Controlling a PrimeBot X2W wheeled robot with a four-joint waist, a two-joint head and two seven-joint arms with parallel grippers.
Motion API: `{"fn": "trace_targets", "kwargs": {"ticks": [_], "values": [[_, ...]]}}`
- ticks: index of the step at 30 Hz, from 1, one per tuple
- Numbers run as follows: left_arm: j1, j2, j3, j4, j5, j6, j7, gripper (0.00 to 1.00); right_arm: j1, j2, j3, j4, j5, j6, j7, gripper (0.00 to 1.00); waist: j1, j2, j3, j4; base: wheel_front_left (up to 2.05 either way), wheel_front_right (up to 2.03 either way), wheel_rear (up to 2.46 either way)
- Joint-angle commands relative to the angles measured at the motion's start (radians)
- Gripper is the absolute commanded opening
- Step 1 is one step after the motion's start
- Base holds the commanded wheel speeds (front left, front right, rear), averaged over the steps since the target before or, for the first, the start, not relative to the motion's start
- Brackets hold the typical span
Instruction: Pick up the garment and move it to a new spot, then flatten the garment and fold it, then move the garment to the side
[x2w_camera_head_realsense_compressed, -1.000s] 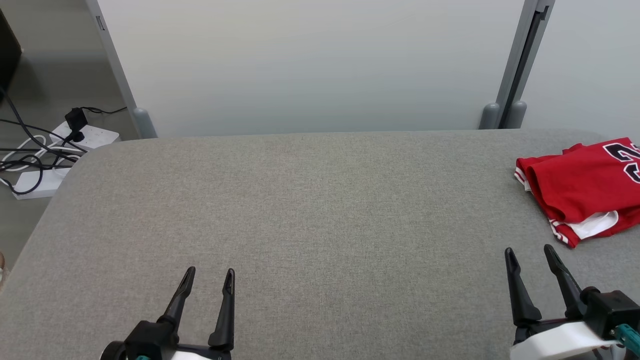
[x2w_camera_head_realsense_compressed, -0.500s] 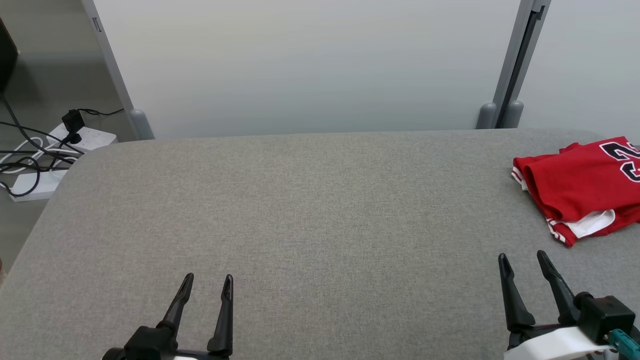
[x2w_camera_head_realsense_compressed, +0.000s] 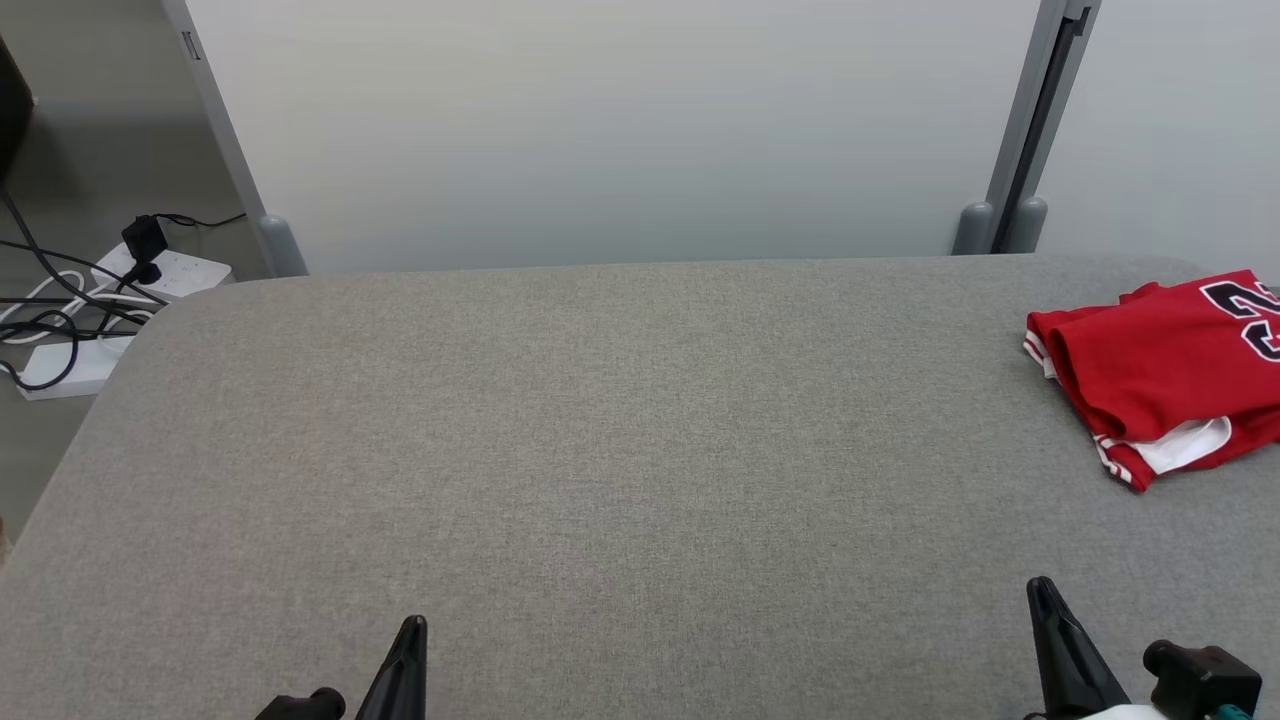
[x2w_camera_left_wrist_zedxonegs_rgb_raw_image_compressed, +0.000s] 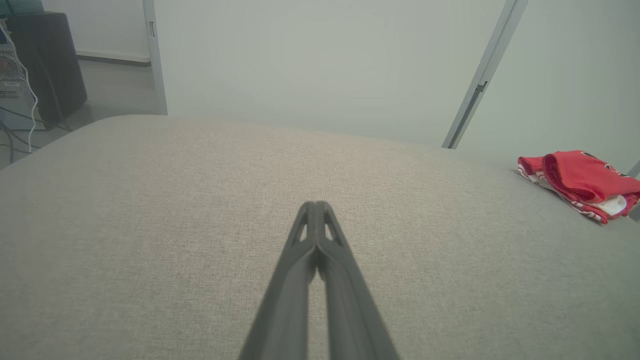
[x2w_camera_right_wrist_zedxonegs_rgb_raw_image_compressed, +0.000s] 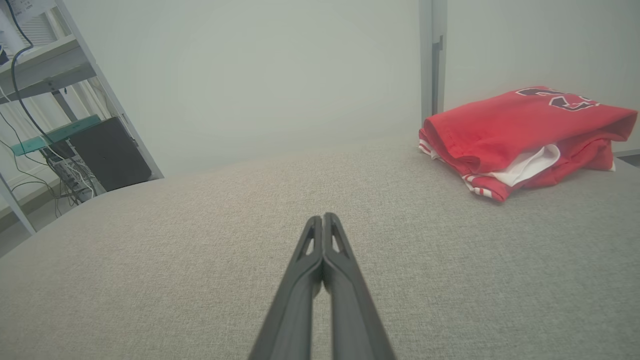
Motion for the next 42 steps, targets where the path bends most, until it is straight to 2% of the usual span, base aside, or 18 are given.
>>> {"fn": "trace_targets", "kwargs": {"ticks": [1, 4, 42], "values": [[-0.037, 0.001, 0.013, -0.026, -0.031, -0.008, 0.007, 0.0, -0.035, -0.005, -0.008, -0.025, 0.03, 0.0, 0.006, 0.0, 0.0009, -0.0001, 0.001, 0.0, 0.0, 0.0, 0.0], [-0.044, 0.001, 0.022, -0.024, -0.075, -0.013, 0.019, 0.0, -0.04, -0.005, -0.013, -0.025, 0.075, 0.0, 0.018, 0.0, -0.0004, -0.0001, 0.006, 0.0, 0.0, 0.0, 0.0], [-0.113, 0.002, 0.1, -0.011, -0.488, -0.054, 0.128, 0.0, -0.086, -0.002, -0.059, -0.027, 0.488, 0.0, 0.124, 0.0, -0.0005, -0.0001, 0.034, 0.003, 0.0, 0.0, 0.0]]}}
